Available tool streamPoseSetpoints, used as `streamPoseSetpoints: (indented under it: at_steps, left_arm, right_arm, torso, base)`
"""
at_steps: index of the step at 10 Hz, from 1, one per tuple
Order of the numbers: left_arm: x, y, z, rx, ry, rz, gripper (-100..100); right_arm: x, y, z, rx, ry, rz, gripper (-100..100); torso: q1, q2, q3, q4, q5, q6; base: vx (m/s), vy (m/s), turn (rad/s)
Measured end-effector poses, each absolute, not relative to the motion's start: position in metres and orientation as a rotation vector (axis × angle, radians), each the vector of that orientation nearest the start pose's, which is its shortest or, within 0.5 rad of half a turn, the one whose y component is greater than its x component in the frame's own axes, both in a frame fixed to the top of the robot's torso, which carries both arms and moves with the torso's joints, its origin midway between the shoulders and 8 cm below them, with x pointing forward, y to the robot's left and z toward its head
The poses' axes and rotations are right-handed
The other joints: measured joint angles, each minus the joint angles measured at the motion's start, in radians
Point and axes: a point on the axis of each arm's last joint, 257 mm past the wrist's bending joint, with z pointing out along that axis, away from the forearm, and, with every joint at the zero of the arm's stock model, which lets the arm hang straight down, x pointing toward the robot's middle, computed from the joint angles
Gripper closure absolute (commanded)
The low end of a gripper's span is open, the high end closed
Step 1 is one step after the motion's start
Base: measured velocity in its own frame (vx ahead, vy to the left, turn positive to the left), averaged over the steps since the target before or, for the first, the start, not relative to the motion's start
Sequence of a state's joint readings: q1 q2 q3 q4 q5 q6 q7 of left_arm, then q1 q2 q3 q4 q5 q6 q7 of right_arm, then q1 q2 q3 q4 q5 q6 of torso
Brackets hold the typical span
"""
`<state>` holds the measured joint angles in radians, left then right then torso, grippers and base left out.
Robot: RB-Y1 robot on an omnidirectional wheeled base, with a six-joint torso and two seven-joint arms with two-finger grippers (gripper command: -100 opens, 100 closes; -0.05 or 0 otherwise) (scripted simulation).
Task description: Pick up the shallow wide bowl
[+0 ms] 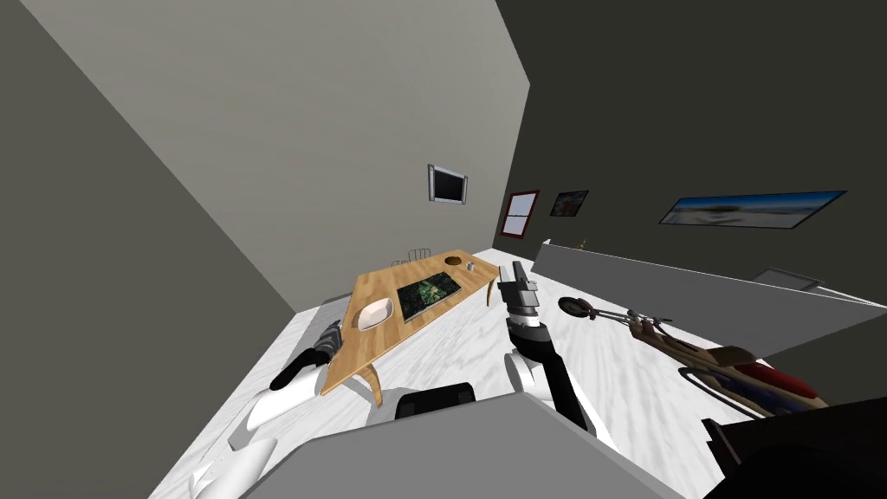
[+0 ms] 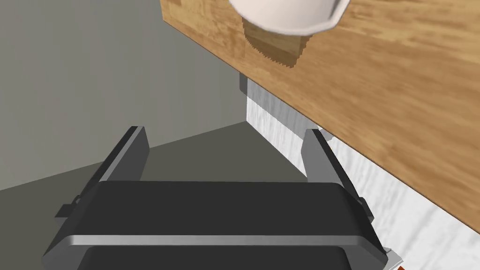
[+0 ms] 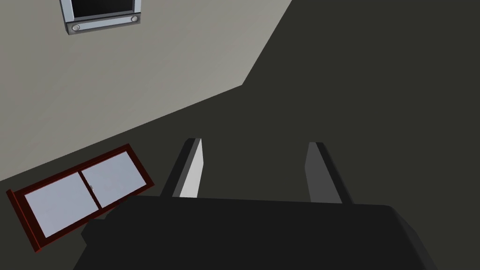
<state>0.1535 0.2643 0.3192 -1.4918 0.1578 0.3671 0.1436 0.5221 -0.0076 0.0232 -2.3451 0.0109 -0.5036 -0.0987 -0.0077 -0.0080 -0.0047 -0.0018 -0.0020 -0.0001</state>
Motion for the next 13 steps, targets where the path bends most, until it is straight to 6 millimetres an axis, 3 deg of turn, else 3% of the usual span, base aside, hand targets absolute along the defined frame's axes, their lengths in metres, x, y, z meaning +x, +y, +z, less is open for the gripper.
streamPoseSetpoints:
  at_steps: [9,10,11,13]
  left_arm:
    - [0.403,0.479,-0.451,-2.019,1.281,-0.569,-100]
    - [0.402,0.478,-0.452,-2.021,1.283,-0.568,0]
    - [0.402,0.478,-0.452,-2.021,1.283,-0.568,-100]
    - [0.402,0.474,-0.459,-2.021,1.284,-0.569,-100]
  right_arm:
    - [0.330,-0.269,0.047,0.645,0.566,1.415,0]
    - [0.330,-0.269,0.047,0.645,0.566,1.415,0]
    - [0.330,-0.269,0.047,0.645,0.566,1.415,0]
    - [0.330,-0.269,0.047,0.645,0.566,1.415,0]
  torso:
    - [0.004,0.001,0.001,0.000,0.001,0.000]
    - [0.007,0.004,0.002,0.001,0.001,0.000]
    - [0.008,0.006,0.004,0.001,0.001,0.000]
    - [0.011,0.004,0.002,0.001,0.002,0.000]
  base:
    - [0.099,-0.091,0.021]
    - [0.008,-0.006,0.000]
    - [0.041,0.018,0.010]
    - [0.060,0.043,0.005]
